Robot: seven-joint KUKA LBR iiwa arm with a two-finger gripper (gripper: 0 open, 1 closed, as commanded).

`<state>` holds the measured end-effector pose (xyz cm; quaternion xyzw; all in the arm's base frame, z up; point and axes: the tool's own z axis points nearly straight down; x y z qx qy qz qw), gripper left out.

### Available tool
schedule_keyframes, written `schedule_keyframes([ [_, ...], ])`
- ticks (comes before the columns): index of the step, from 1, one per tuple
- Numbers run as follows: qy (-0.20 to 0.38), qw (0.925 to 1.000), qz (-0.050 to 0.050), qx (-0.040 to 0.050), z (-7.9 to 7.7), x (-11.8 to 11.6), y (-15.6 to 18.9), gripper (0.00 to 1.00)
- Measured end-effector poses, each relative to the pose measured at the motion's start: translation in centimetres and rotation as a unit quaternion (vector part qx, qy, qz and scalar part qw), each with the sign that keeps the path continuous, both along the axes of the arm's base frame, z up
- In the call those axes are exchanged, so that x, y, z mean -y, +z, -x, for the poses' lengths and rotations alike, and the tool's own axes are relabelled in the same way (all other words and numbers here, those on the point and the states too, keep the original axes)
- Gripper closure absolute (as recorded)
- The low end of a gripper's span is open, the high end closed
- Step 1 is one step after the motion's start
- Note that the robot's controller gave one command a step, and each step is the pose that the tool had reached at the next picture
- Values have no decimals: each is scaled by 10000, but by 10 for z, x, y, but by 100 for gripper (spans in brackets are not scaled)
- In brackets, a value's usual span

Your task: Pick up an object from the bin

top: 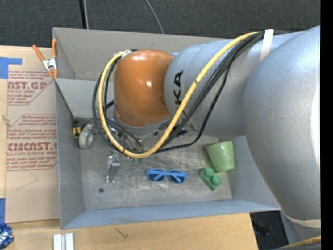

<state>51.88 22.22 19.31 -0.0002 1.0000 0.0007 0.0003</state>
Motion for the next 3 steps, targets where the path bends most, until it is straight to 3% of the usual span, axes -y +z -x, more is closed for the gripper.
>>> schedule_keyframes([
  [1,-1050,9945,3,3,-11,34,-117,0],
  [2,-611,9981,42,-21,-64,-18,-108,0],
  [3,2213,9752,6,23,-74,-7,-74,0],
])
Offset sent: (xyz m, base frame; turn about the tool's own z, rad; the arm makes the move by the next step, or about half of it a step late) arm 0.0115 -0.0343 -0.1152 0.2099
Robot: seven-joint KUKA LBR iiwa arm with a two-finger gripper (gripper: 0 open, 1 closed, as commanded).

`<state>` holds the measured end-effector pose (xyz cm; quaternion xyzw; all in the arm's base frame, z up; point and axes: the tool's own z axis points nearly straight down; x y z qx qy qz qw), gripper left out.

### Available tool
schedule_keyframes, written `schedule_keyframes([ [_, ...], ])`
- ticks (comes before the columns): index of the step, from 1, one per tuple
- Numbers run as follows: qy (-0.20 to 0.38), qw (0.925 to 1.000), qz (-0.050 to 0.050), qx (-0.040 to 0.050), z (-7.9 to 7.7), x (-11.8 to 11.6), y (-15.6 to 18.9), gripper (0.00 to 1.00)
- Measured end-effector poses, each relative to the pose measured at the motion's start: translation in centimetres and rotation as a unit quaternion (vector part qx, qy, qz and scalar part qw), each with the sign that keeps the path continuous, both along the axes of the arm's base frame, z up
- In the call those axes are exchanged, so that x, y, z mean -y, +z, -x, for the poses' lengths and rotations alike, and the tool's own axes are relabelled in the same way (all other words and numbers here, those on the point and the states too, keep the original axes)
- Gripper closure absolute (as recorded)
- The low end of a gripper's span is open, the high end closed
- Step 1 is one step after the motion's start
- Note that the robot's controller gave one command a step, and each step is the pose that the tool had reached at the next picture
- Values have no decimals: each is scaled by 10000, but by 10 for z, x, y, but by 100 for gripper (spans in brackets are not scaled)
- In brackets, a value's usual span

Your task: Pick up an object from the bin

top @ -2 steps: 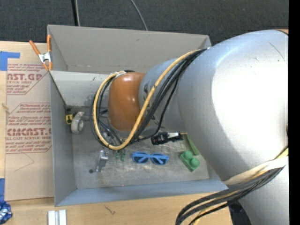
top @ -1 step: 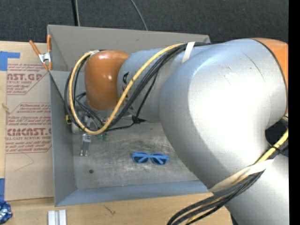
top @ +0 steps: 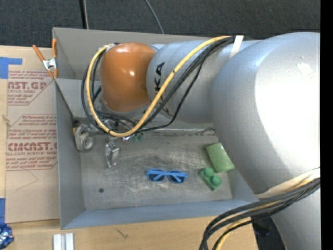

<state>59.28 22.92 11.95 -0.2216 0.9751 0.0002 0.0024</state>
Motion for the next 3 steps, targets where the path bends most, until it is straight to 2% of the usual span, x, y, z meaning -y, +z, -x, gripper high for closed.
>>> schedule_keyframes([
  [1,-303,9995,19,-72,73,27,-43,0],
  [2,437,9990,-7,5,22,-19,-12,0],
  [3,3069,9517,19,-37,71,90,-35,0],
])
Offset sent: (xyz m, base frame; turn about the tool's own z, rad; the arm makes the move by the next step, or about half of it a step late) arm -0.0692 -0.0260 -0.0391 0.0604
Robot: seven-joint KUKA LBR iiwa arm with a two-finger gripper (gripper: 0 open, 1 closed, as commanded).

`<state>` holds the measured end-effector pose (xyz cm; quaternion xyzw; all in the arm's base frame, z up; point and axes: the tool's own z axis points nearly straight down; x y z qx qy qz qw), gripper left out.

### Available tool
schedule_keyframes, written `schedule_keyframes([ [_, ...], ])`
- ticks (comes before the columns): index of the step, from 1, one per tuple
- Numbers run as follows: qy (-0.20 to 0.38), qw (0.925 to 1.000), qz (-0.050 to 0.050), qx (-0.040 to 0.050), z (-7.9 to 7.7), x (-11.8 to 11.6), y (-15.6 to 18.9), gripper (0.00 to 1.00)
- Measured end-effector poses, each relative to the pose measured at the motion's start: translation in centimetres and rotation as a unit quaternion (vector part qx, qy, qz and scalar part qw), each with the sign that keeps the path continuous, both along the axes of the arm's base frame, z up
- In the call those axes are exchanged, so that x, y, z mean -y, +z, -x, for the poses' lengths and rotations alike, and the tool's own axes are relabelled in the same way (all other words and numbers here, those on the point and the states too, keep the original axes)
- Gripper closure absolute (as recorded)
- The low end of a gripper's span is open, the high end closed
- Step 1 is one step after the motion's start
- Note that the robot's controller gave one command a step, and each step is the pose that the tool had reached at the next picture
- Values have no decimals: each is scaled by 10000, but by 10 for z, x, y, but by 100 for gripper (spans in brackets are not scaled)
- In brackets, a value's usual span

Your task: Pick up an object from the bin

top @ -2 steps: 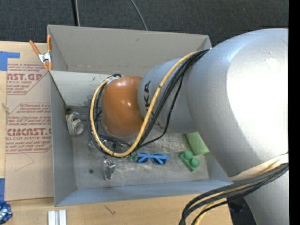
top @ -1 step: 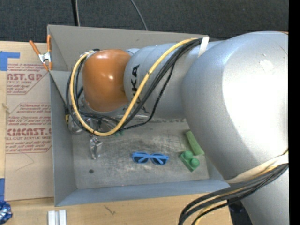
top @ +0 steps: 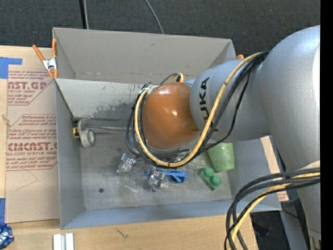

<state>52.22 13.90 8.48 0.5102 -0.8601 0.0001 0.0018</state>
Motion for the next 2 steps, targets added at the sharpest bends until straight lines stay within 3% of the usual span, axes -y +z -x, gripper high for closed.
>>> schedule_keyframes([
  [1,297,9996,-11,21,-13,53,11,0],
  [2,63,10000,-60,16,-25,79,-11,0],
])
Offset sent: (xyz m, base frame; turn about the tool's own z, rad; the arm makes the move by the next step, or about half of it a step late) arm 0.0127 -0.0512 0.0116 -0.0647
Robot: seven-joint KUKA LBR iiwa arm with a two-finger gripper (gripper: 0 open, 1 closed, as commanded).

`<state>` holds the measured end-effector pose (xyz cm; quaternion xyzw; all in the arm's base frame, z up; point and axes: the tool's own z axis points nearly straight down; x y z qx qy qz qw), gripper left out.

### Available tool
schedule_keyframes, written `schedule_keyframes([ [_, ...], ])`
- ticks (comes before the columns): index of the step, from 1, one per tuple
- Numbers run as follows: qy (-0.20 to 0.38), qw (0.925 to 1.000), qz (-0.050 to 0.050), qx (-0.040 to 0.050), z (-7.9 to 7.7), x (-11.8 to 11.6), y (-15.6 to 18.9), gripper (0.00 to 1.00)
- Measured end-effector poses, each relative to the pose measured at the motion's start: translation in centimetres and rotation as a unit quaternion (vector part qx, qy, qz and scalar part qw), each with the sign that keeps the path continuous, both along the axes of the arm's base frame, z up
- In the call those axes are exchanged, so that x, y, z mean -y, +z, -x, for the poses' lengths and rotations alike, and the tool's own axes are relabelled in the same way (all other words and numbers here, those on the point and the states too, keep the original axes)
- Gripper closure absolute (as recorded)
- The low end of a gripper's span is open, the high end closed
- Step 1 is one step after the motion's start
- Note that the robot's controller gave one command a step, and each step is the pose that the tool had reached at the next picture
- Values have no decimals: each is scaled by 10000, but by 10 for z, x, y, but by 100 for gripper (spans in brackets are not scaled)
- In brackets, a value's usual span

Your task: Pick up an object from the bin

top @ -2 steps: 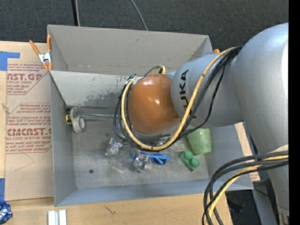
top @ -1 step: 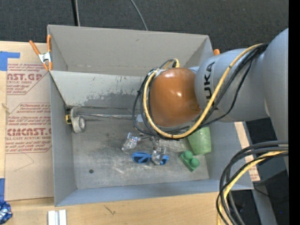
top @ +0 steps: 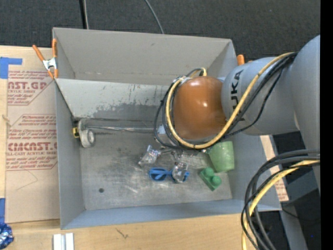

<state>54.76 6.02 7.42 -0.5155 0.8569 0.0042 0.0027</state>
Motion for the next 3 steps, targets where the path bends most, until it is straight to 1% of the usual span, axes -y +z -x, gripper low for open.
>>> schedule_keyframes([
  [1,1303,9914,66,-22,-34,-25,0,0],
  [2,1290,9916,53,66,-38,-25,4,100],
  [3,1347,9909,42,55,-36,-10,187,100],
])
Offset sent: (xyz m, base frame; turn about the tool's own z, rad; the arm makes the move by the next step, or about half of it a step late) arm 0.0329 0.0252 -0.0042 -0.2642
